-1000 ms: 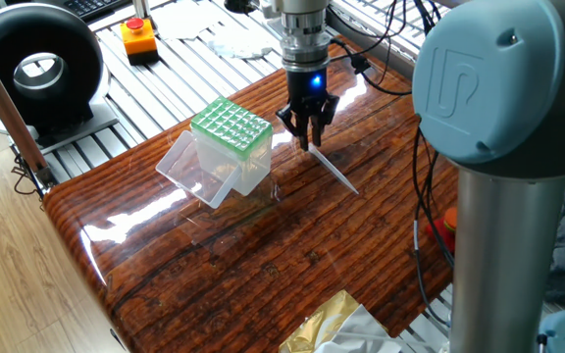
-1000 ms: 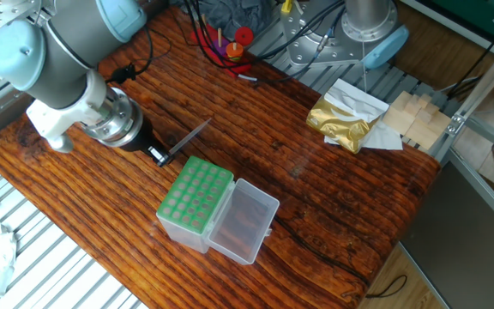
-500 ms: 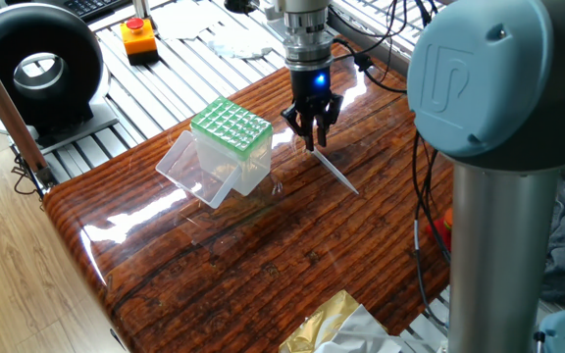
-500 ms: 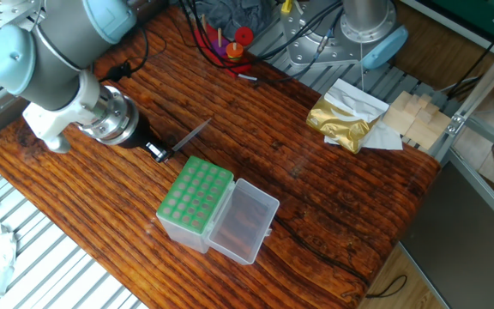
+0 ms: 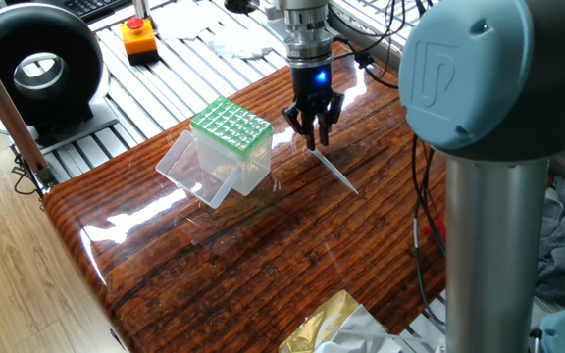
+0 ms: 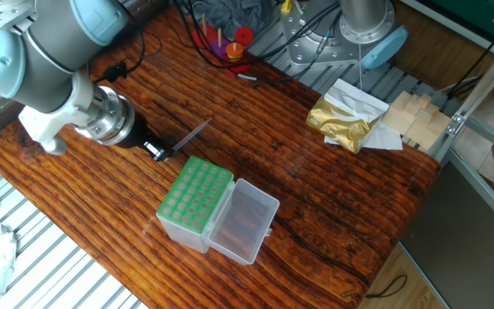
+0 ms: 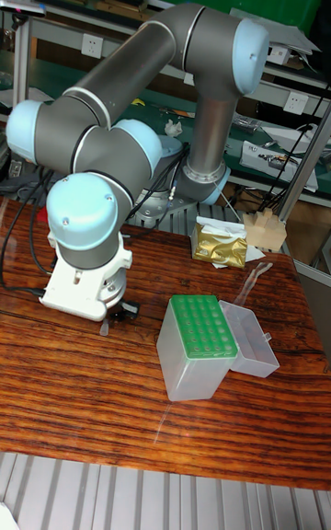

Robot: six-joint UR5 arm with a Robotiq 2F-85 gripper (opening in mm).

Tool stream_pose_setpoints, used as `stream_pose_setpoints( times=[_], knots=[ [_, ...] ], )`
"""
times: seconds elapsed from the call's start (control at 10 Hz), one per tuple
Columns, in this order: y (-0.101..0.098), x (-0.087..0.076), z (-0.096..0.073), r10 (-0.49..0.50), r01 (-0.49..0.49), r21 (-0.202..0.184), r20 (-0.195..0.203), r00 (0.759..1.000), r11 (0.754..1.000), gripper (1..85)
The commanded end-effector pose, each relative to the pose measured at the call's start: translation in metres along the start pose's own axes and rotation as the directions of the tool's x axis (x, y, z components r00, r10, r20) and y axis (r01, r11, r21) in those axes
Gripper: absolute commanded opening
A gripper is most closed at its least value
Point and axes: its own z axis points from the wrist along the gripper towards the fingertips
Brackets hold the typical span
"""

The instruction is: Insert a large pipette tip into the holder for large pipette tips

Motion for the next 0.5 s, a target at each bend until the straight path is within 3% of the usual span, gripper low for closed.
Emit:
stream_pose_setpoints(
  times=[0.0,0.3,0.4],
  knots=[
    [0.0108,0.0005,-0.0026,0.005,-0.005,-0.033,-0.012,1.000,0.999,33.0],
    [0.0085,-0.0002,-0.0009,0.002,-0.003,-0.030,-0.020,1.000,1.000,33.0],
    [0.0135,0.0013,0.0002,0.005,-0.006,-0.054,-0.032,0.999,0.999,32.7]
  ],
)
